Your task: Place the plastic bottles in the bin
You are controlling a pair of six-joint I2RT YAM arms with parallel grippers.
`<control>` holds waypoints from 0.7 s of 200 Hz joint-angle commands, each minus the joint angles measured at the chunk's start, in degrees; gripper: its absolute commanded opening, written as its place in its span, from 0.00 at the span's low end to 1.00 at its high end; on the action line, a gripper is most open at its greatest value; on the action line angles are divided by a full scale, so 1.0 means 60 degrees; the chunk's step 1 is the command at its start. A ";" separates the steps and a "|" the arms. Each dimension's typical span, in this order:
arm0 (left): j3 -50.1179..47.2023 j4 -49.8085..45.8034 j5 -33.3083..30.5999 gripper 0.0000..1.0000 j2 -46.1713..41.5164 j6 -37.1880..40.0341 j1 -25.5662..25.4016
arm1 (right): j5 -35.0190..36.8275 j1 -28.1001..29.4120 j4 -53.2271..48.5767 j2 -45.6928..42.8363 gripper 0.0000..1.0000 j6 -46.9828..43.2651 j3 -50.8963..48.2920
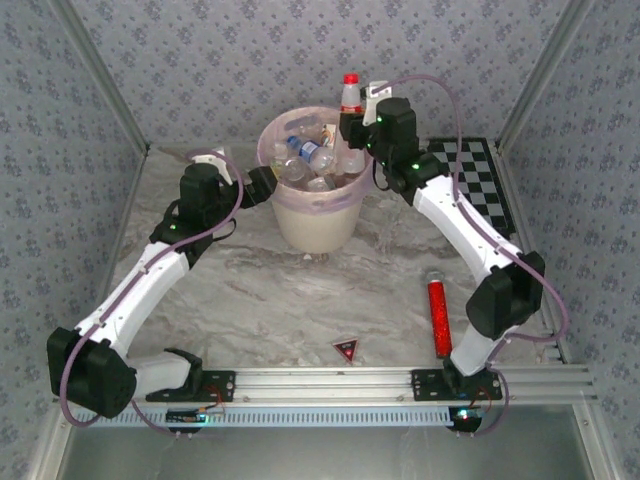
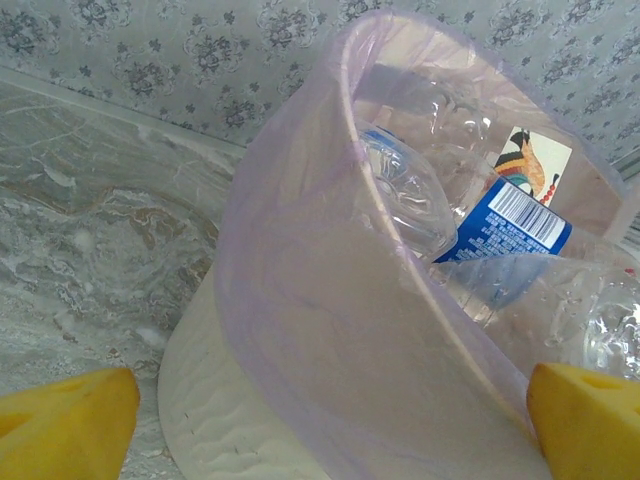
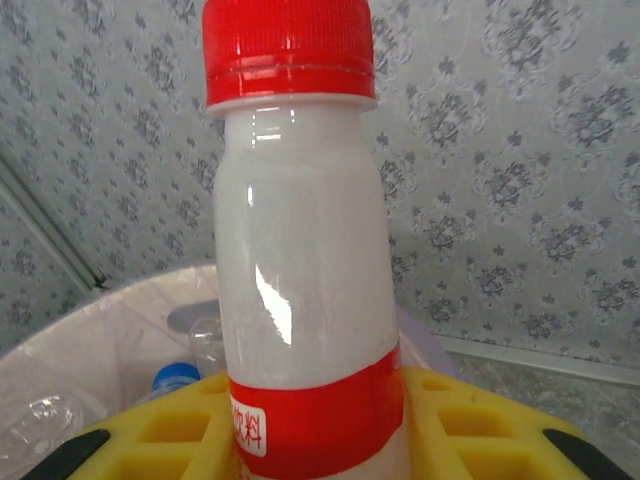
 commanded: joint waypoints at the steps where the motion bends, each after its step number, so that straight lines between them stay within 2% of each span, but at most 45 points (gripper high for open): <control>1: -0.0216 0.0159 0.0166 0.99 -0.0107 -0.0055 0.0048 | -0.0077 0.0164 0.0499 -0.0064 0.32 -0.0497 0.0028; 44: -0.0220 0.0173 0.0188 0.99 -0.0077 -0.0008 0.0053 | -0.0090 0.0258 -0.1341 -0.0046 0.32 0.0428 -0.0097; 65: -0.0192 0.0217 0.0181 0.99 0.0002 -0.0016 0.0039 | 0.0095 0.0276 -0.3812 0.0521 0.35 0.1232 0.1172; 80: -0.0172 0.0231 0.0228 0.99 0.0054 -0.0041 0.0041 | -0.0209 0.0271 -0.4940 0.0938 0.37 0.1594 0.1847; 112: -0.0205 0.0261 0.0236 0.99 0.0045 -0.0059 0.0049 | -0.0680 0.0326 -0.5271 0.0952 0.40 0.2225 0.1463; 124: -0.0231 0.0261 0.0218 0.99 0.0013 -0.0025 0.0041 | -0.0878 0.0339 -0.5337 0.0833 0.46 0.2332 0.1320; 140: -0.0185 0.0182 0.0203 0.99 0.0008 0.0054 0.0044 | -0.0809 0.0392 -0.5488 0.0478 0.65 0.2203 0.1462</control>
